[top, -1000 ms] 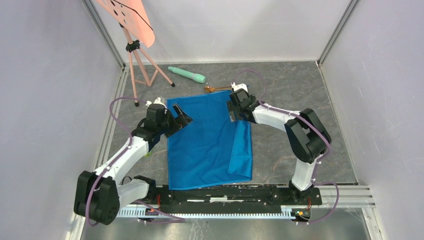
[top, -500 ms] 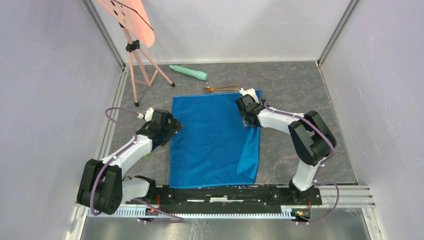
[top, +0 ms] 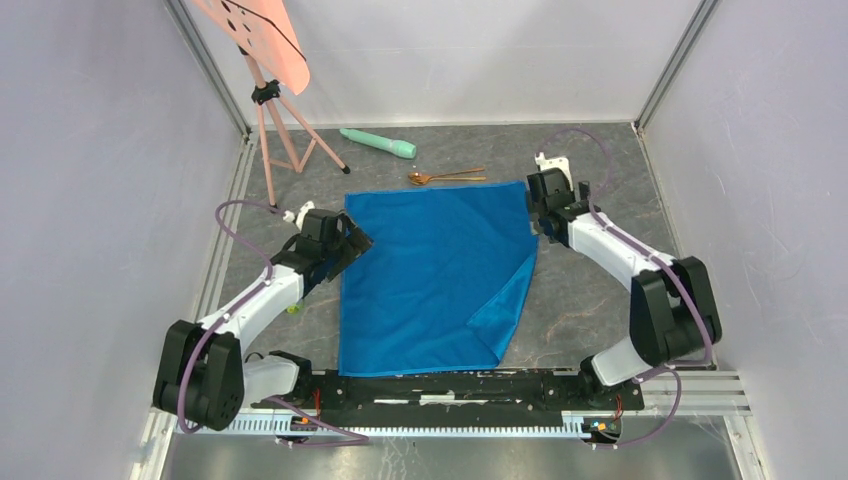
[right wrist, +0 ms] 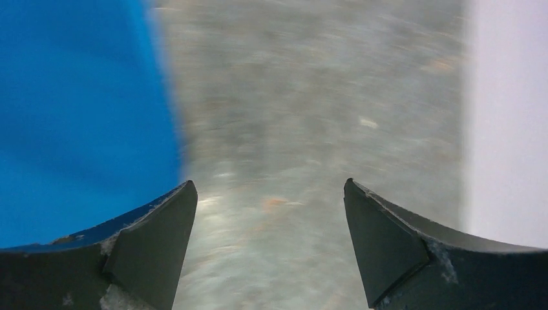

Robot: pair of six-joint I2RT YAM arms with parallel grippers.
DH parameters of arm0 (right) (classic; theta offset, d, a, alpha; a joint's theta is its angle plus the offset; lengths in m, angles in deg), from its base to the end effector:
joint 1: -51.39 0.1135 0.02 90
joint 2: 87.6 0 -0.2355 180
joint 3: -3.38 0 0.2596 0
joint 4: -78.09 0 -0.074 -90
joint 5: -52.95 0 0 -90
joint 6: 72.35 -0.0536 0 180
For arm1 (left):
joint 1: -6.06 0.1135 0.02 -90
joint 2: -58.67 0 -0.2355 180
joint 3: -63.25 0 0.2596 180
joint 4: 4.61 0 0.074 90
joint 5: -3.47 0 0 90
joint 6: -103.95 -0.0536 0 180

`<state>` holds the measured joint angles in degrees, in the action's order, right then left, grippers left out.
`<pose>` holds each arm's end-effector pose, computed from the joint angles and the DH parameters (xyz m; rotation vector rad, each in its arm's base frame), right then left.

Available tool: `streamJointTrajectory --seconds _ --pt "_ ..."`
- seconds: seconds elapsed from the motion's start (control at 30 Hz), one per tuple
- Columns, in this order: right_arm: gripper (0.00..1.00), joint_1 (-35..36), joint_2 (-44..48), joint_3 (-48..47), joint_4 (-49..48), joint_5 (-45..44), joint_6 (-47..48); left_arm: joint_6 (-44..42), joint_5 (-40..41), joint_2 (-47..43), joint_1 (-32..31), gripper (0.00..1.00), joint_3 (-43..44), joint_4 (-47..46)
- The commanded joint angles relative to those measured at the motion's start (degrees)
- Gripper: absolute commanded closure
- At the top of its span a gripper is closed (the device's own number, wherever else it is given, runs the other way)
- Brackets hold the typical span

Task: Fold the napkin into a case and place the utensils inside
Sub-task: Smooth out the crumpled napkin at the center of the board.

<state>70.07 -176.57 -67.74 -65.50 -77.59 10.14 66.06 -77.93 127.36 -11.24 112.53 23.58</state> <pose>0.3237 0.0727 0.1763 0.0489 2.3228 -0.6613 0.2553 -0.0711 0.1528 -0.7926 2.2921 -0.3855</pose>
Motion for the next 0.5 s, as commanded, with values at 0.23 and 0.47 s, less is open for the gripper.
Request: streamJointTrajectory --seconds 0.23,0.47 --pt "0.09 1.6 -1.5 2.4 -20.5 43.0 -1.6 0.9 -18.8 12.5 -0.4 0.00 3.4 -22.6" --pt "0.10 -0.1 -9.6 -3.2 -18.5 46.9 -1.5 3.5 -8.8 17.1 0.1 0.00 5.9 -15.2"
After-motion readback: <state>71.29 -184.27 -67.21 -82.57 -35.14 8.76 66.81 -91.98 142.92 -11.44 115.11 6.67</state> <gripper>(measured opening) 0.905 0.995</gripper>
